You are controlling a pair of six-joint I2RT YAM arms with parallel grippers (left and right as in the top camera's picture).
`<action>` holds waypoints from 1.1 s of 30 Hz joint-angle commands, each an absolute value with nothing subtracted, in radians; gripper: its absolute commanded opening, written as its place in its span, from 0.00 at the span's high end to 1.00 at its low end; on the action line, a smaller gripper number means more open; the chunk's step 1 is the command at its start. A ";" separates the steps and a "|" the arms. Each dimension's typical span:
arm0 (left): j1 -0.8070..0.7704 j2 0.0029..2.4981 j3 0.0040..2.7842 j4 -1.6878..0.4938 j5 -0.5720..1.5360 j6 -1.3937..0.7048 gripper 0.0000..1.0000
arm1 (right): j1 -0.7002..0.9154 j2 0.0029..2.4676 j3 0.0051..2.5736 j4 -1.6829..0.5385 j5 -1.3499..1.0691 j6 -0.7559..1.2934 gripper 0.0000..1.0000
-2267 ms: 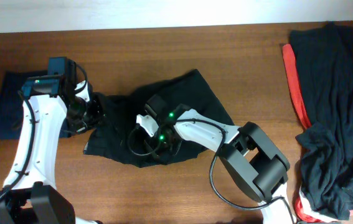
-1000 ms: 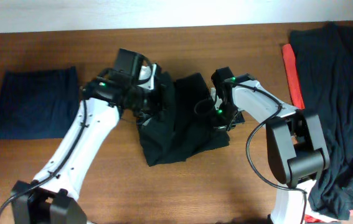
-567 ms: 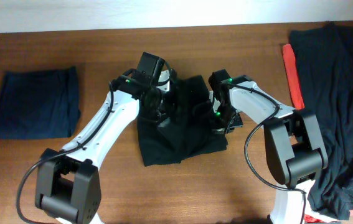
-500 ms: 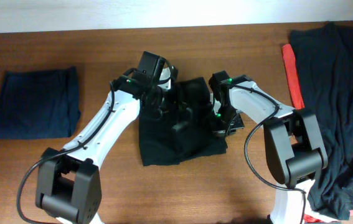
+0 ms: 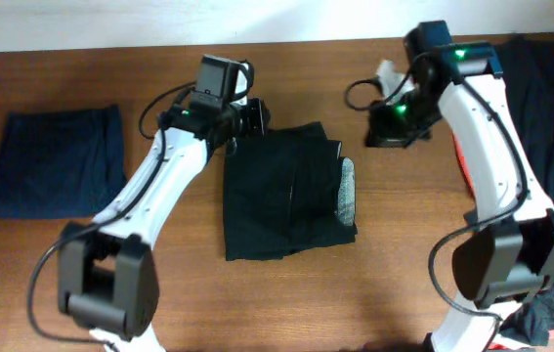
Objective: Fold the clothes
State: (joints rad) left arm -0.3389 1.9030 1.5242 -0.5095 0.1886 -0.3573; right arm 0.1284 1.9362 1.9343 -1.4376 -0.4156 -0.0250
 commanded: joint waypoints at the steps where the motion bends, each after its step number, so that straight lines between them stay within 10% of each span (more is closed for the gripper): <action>1: -0.331 2.023 1.536 -0.496 0.133 -0.334 0.59 | 0.212 1.937 1.894 -1.425 -0.547 -0.089 0.87; 19: -0.285 2.165 1.536 -1.002 0.135 -0.335 0.54 | 0.337 1.937 1.195 -1.045 -0.332 0.059 0.88; 24: -0.286 2.165 1.536 -1.287 0.260 -0.334 0.48 | 0.242 1.937 1.229 -0.988 0.063 0.166 0.88; 33: -0.286 2.045 1.589 -1.210 0.355 -0.184 0.41 | 0.184 1.915 1.649 -1.258 -0.019 0.166 0.87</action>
